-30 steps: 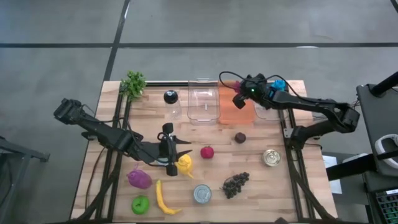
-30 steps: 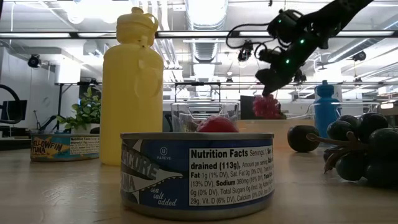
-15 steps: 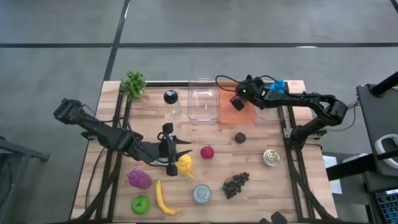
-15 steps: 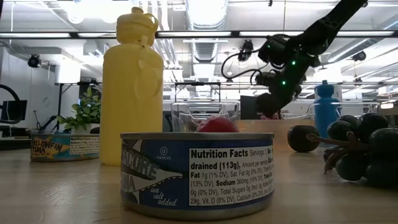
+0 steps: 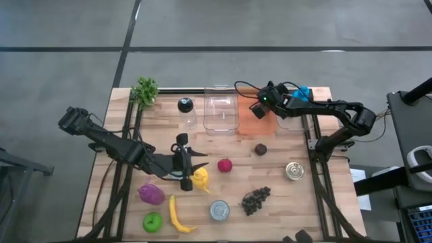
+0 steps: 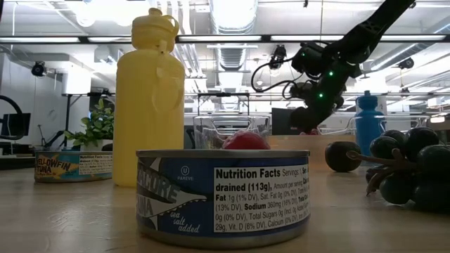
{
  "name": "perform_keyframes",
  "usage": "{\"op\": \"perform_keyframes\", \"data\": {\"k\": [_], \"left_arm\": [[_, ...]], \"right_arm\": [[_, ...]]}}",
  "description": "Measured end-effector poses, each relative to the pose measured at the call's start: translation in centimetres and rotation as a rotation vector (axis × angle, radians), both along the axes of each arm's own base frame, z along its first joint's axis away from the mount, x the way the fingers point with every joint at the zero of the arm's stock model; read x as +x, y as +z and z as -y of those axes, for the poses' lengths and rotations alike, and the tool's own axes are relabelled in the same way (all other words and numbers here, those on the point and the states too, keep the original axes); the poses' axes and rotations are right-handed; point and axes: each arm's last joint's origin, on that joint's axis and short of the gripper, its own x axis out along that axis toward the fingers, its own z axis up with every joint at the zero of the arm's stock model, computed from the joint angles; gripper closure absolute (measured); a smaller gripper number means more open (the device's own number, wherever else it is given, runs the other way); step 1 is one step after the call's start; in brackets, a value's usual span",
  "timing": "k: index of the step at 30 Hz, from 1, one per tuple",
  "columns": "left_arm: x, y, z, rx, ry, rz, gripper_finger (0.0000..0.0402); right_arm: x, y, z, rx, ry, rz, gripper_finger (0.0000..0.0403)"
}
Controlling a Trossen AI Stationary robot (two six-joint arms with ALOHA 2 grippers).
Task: Pick & Place Food Item
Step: Put the red grapes into the orange bin
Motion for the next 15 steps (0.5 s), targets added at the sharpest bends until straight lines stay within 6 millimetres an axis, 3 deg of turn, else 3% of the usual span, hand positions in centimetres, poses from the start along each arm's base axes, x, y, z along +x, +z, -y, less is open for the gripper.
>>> {"op": "perform_keyframes", "data": {"k": [15], "left_arm": [[0.0,0.0,0.0,0.0,0.0,0.0,0.028]], "right_arm": [[0.0,0.02,-0.02,0.002,-0.003,0.007,0.0279]]}}
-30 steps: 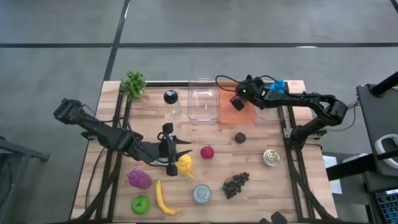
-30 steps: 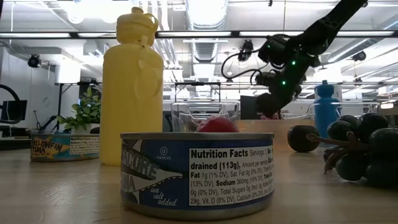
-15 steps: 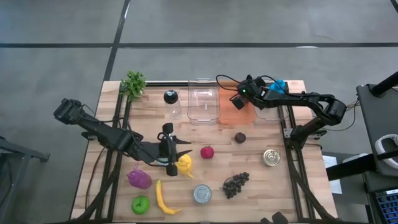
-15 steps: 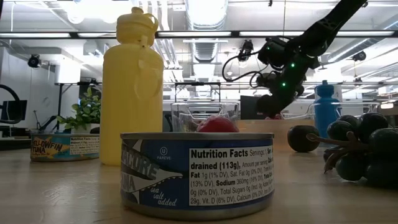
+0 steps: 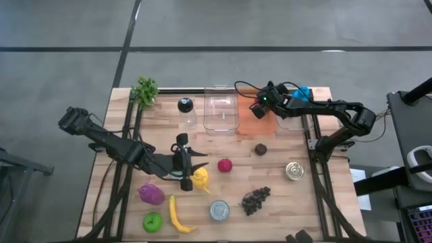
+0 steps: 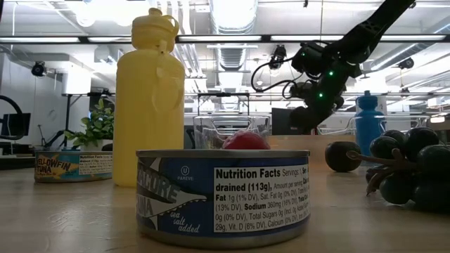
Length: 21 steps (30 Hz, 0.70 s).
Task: Pick & Place Food Item
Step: Put the red grapes into the orange bin, then put the blue tuna can into the left transparent bin
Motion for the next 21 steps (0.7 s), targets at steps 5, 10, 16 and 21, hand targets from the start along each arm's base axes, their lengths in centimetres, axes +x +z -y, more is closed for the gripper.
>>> {"op": "perform_keyframes", "data": {"k": [5,10,16,21], "left_arm": [[0.0,0.0,0.0,0.0,0.0,0.0,0.0282],[0.0,0.0,0.0,0.0,0.0,0.0,0.028],[0.0,0.0,0.0,0.0,0.0,0.0,0.0282],[0.0,0.0,0.0,0.0,0.0,0.0,0.0283]], "right_arm": [[0.0,0.1,0.0,0.001,0.0,-0.002,0.0239],[-0.2,2.0,-0.5,0.019,0.006,0.041,0.022],[-1.0,6.1,-2.7,0.032,0.131,0.225,0.0227],[-1.8,9.1,-6.5,0.007,0.267,0.311,0.0253]]}}
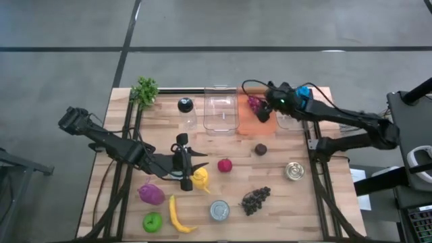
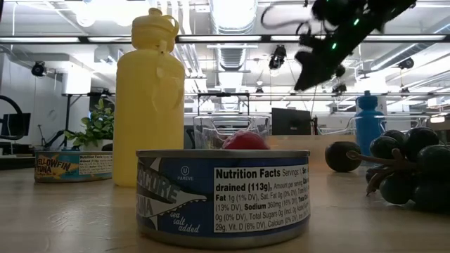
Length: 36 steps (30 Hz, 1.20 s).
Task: Pick & Place Food Item
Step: Put the blue tuna can into the left transparent bin
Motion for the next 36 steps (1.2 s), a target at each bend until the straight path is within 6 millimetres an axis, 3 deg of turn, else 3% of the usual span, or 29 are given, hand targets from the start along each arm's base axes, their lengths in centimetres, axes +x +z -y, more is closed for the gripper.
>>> {"op": "perform_keyframes", "data": {"k": [8,14,20,27,36], "left_arm": [[0.0,0.0,0.0,0.0,-0.001,0.0,0.0283],[-0.1,0.0,0.1,0.003,-0.005,-0.005,0.0283],[-0.1,-0.1,0.2,0.005,-0.008,-0.009,0.0283],[-0.6,-0.1,1.2,-0.001,-0.055,-0.008,0.0283],[-1.6,-0.1,3.1,-0.007,-0.126,-0.008,0.0284]], "right_arm": [[-0.2,2.5,-7.2,-0.03,0.314,0.107,0.0334],[0.5,2.2,-13.1,-0.014,0.59,0.11,0.0389],[1.6,0.8,-17.5,-0.001,0.774,0.059,0.0394],[4.2,-1.8,-21.3,0.07,0.958,-0.015,0.0394],[8.6,-3.8,-24.3,0.184,1.153,-0.105,0.0394]]}}
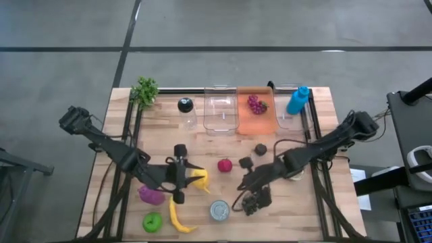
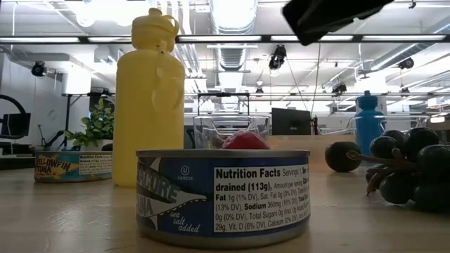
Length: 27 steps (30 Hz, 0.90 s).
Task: Pick & Place Food Item
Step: Put the blue tuna can into the left transparent bin
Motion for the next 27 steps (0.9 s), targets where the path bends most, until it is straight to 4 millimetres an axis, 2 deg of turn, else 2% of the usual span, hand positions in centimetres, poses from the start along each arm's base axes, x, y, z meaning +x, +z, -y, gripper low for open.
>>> {"op": "perform_keyframes", "data": {"k": [7,14,21,27], "left_arm": [[-0.3,-0.1,0.5,-0.024,-0.01,-0.001,0.0284],[-0.3,-0.1,0.5,-0.025,-0.01,0.0,0.0284],[-0.3,-0.1,0.5,-0.069,0.007,0.003,0.0284],[-0.3,-0.1,0.5,-0.074,0.009,0.003,0.0284]], "right_arm": [[2.9,-2.0,-1.8,0.061,0.107,-0.072,0.0394],[4.8,-3.5,-2.5,0.111,0.022,-0.183,0.0394],[5.7,-4.6,-2.7,0.167,-0.197,-0.271,0.0394],[6.8,-5.9,-3.1,0.166,-0.202,-0.277,0.0394]]}}
